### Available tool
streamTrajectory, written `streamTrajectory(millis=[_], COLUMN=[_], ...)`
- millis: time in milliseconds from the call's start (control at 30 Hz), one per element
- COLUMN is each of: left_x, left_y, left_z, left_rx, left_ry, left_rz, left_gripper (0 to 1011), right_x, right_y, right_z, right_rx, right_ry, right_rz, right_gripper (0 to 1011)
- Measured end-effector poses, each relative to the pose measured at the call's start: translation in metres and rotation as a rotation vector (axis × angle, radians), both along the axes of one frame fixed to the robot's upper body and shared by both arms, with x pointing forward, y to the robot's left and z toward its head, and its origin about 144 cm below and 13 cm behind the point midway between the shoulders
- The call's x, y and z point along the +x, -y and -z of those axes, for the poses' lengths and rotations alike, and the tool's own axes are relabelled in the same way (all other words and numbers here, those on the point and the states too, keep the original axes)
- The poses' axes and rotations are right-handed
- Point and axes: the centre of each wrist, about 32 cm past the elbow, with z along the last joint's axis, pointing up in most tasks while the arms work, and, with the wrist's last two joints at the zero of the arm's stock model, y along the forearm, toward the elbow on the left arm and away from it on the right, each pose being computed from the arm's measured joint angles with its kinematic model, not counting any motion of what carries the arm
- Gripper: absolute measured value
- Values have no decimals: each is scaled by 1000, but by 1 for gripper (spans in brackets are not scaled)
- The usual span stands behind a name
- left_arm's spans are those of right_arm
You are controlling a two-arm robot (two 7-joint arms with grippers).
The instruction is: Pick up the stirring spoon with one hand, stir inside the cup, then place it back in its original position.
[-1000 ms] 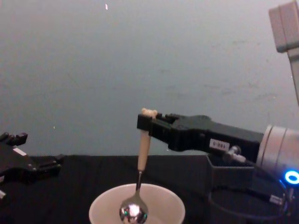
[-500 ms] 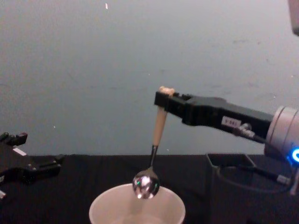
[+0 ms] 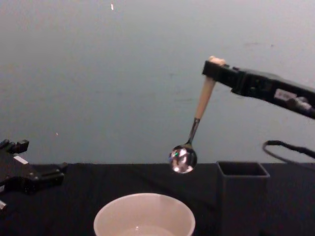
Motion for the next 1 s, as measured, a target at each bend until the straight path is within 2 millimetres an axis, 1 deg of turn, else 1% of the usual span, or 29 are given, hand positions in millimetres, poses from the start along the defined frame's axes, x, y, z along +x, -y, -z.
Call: streamTrajectory(millis=[167,533,800,1000], left_x=[0,0,0,0], left_y=[0,0,0,0], left_z=[0,0,0,0], left_rx=[0,0,0,0], left_ry=[0,0,0,0], left_rz=[0,0,0,0], left_gripper=[1001,1001,1001,1001], right_x=[-4,-20,-28,-31], right_y=[7,34,49,55], right_z=[-3,-11,-10,-7], right_rx=[16,37,24,15], right_ry=[6,29,26,11], right_rz=[20,74,112,138], right_gripper=[214,214,214,214])
